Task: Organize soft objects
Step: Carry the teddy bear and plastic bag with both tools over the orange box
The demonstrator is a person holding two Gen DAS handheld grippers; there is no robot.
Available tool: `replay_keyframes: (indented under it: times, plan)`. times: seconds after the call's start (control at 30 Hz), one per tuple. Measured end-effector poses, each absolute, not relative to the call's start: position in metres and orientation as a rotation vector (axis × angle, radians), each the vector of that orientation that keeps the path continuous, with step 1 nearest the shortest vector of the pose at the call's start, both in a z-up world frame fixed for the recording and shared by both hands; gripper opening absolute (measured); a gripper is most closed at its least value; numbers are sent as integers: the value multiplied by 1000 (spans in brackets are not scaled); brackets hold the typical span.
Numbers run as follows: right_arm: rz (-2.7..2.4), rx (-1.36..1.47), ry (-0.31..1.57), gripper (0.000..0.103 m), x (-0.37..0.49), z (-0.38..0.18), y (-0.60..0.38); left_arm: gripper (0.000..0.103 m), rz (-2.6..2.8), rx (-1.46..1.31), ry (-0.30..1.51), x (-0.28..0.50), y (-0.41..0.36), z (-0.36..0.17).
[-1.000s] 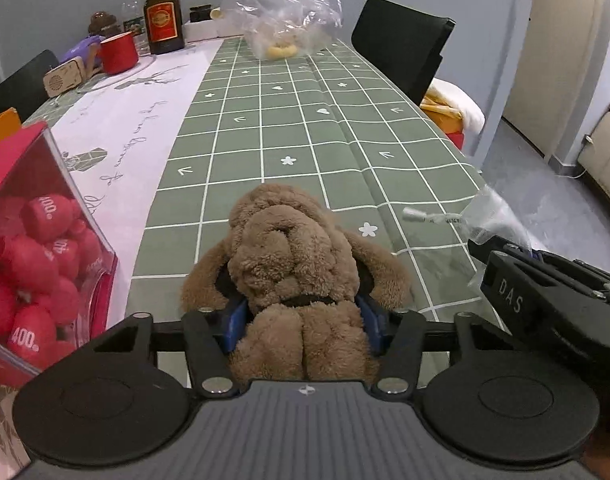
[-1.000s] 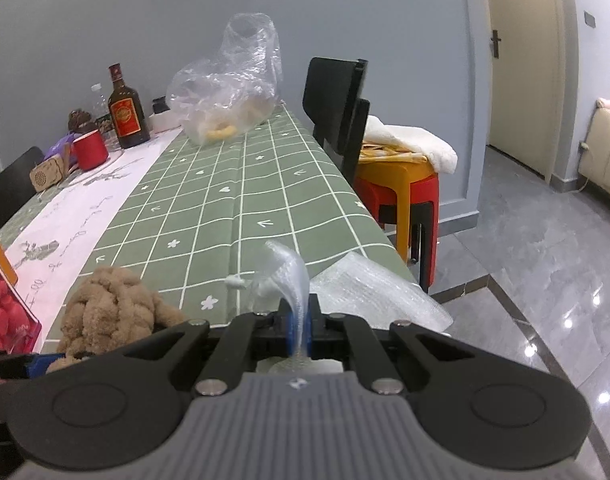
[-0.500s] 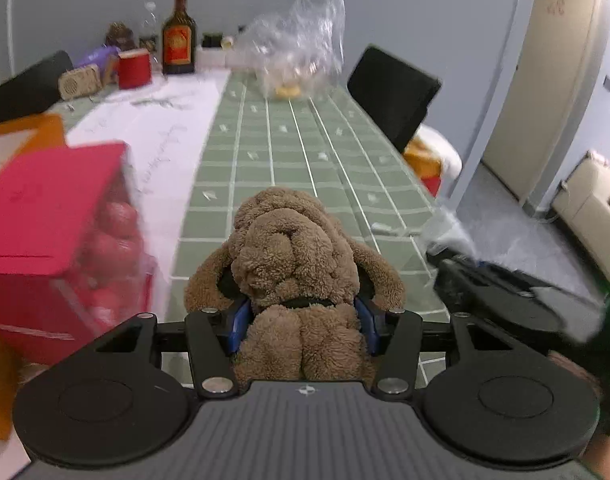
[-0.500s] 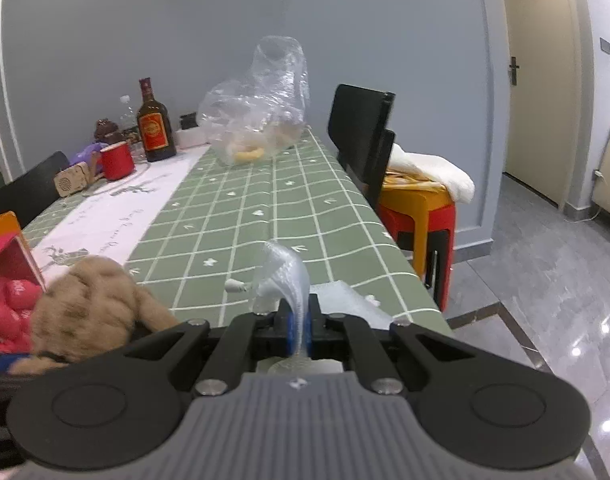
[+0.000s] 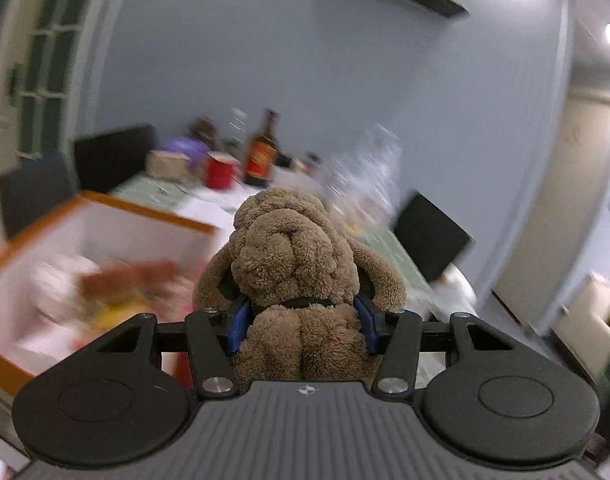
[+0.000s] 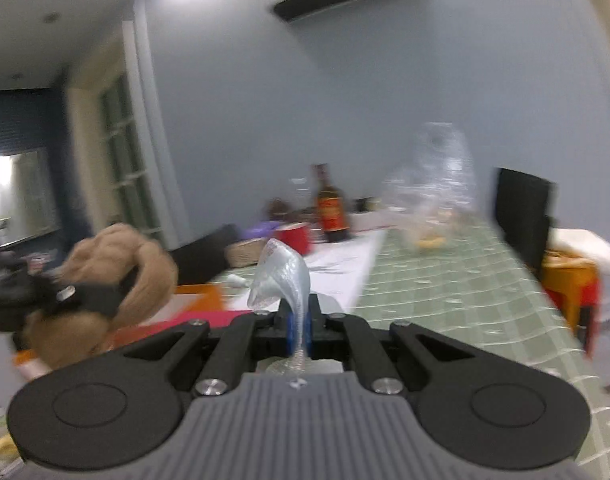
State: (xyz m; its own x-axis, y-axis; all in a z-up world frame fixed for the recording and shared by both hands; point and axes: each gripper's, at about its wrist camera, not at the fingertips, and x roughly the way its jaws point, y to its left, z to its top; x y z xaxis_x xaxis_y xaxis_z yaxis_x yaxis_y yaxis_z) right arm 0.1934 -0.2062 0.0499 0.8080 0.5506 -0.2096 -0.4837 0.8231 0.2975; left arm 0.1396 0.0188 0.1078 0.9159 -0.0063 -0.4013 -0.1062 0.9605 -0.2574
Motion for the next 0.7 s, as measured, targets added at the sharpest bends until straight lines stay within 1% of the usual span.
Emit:
replay_keyframes:
  times: [0.27, 0.43, 0.57, 0.7]
  plan:
    - [701, 207, 284, 3, 184, 82, -137, 60, 150, -322, 364, 128, 95, 115]
    - [787, 199, 316, 3, 196, 91, -85, 60, 195, -368, 387, 130, 143, 106]
    - [831, 171, 388, 3, 214, 90, -42, 60, 232, -380, 413, 133, 168, 96]
    - [845, 138, 460, 3, 227, 83, -2, 60, 252, -348, 467, 140, 174, 82]
